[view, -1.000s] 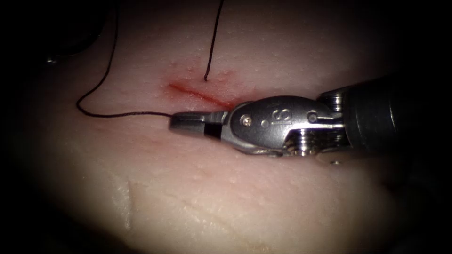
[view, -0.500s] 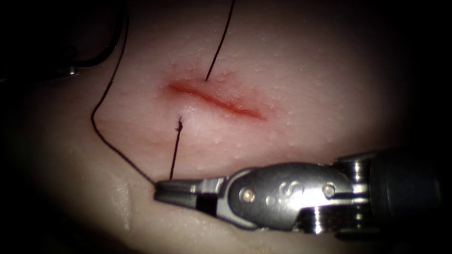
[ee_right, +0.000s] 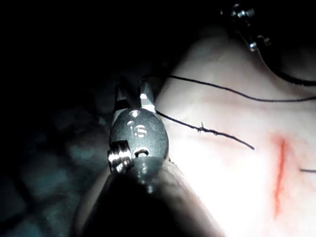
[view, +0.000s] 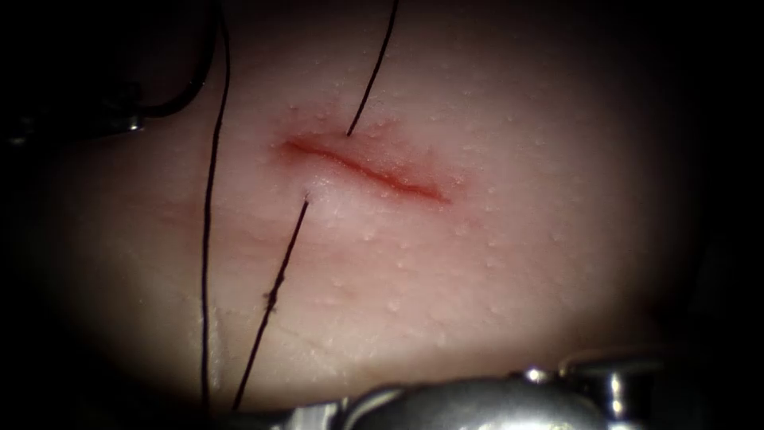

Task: Wound Closure
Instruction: Right hand pulls suture through skin until only a short tail remains

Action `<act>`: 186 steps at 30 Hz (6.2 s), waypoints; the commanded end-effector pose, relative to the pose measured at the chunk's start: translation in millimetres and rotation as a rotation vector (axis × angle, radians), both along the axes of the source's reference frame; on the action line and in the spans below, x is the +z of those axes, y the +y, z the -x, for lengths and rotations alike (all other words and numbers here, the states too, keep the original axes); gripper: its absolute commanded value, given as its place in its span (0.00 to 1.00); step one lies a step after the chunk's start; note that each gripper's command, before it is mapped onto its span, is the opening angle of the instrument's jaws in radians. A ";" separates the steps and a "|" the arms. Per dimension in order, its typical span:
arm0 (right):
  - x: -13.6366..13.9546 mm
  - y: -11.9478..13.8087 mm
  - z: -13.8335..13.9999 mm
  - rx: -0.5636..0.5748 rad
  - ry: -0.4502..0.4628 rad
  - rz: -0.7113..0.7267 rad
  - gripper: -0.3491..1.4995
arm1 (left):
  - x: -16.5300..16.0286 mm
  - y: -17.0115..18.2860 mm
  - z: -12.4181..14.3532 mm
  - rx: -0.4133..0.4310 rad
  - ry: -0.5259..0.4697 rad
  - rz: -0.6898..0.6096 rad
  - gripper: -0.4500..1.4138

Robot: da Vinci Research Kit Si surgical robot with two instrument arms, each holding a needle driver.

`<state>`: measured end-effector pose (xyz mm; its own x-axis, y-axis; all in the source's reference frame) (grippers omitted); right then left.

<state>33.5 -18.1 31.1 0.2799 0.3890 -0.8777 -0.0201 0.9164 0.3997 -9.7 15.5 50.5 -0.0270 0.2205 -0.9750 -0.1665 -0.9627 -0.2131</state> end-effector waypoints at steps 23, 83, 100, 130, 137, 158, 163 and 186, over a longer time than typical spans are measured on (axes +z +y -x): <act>4.4 5.7 6.9 0.026 -0.044 0.089 0.84 | 0.8 -0.8 0.9 0.021 0.017 -0.003 0.00; -0.1 -6.8 0.4 -0.087 0.004 0.133 0.90 | 0.8 -2.6 0.5 0.054 0.010 -0.004 0.00; 3.2 4.5 9.8 0.029 -0.114 0.135 0.87 | 0.4 -3.1 1.1 0.089 -0.004 -0.009 0.00; 14.8 5.6 0.6 -0.043 -0.068 0.270 0.00 | 0.1 -3.9 0.0 0.102 -0.008 -0.007 0.00; 13.3 5.1 2.5 -0.033 -0.067 0.270 0.00 | 0.1 -3.9 0.4 0.099 -0.006 -0.006 0.00; 2.0 -11.0 6.9 -0.131 -0.060 0.295 0.00 | 0.4 -4.1 0.4 0.102 -0.007 0.003 0.00; 1.3 -11.9 6.7 -0.142 -0.054 0.283 0.00 | 0.5 -3.6 0.3 0.102 -0.008 0.001 0.00; -2.7 -2.1 12.8 -0.019 0.025 0.152 0.92 | -0.1 -3.1 0.1 0.081 -0.005 0.083 0.00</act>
<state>20.4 -19.5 28.0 0.2573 0.2474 -0.9341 0.0026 0.9665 0.2567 -9.3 13.2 49.9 -0.0372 0.1327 -0.9905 -0.0874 -0.9878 -0.1291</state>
